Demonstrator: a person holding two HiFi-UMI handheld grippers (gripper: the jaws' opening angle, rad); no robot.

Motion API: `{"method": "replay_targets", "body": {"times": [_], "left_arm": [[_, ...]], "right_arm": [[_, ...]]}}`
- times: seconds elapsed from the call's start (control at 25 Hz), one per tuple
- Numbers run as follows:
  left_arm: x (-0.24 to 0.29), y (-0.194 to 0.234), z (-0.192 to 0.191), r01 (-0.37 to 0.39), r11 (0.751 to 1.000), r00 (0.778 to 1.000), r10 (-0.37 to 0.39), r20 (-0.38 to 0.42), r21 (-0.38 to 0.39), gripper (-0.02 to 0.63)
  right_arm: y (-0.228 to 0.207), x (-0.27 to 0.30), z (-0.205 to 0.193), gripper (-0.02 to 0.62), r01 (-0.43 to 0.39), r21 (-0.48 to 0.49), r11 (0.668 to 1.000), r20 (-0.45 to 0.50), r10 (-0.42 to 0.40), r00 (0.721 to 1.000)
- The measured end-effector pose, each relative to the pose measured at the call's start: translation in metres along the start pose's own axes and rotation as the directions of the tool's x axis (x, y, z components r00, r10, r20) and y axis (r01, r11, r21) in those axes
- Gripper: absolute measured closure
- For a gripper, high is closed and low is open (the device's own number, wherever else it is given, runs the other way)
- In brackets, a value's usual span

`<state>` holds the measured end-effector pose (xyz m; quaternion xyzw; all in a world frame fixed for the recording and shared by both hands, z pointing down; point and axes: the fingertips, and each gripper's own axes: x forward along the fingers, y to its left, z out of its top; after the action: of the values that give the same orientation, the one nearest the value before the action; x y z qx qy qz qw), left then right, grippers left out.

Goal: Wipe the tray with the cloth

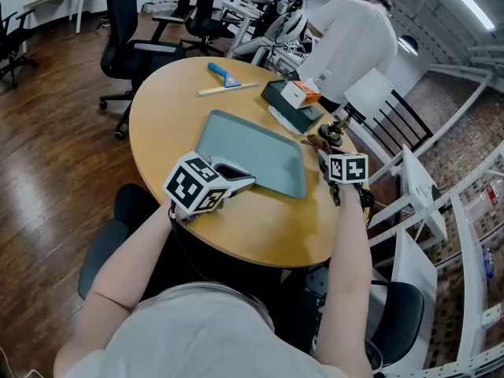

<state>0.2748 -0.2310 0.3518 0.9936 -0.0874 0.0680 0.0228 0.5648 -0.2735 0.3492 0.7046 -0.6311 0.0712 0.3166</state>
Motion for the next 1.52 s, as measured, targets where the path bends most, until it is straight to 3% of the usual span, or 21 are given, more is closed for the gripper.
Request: {"method": "replay_targets", "body": {"times": [0.12, 0.24, 0.32, 0.48, 0.72, 1.24, 1.52], "left_arm": [[0.0, 0.001, 0.001, -0.001, 1.0, 1.0, 0.001, -0.001, -0.001, 0.604], [0.001, 0.002, 0.0, -0.003, 1.0, 1.0, 0.003, -0.001, 0.0, 0.604], [0.002, 0.002, 0.0, -0.002, 1.0, 1.0, 0.002, -0.002, 0.001, 0.604], [0.003, 0.003, 0.0, -0.003, 1.0, 1.0, 0.003, -0.002, 0.003, 0.604], [0.003, 0.003, 0.0, -0.005, 1.0, 1.0, 0.005, -0.005, 0.008, 0.604], [0.005, 0.002, 0.001, -0.008, 1.0, 1.0, 0.008, -0.011, 0.008, 0.604], [0.011, 0.0, 0.002, -0.011, 1.0, 1.0, 0.012, -0.014, 0.011, 0.604]], "right_arm": [[0.021, 0.011, 0.025, 0.454, -0.054, -0.064, 0.996, 0.028, 0.056, 0.998], [0.048, 0.035, 0.02, 0.449, -0.149, -0.161, 0.976, -0.054, 0.142, 0.988], [0.058, 0.049, 0.012, 0.446, -0.166, -0.22, 0.961, -0.118, 0.142, 0.983], [0.067, 0.072, 0.001, 0.446, -0.195, -0.239, 0.951, -0.189, 0.151, 0.97], [0.084, 0.083, 0.01, 0.446, -0.235, -0.288, 0.928, -0.217, 0.176, 0.96], [0.202, 0.113, 0.076, 0.446, -0.399, -0.44, 0.805, -0.218, 0.335, 0.917], [0.256, 0.125, 0.1, 0.448, -0.484, -0.482, 0.73, -0.203, 0.444, 0.872]]}}
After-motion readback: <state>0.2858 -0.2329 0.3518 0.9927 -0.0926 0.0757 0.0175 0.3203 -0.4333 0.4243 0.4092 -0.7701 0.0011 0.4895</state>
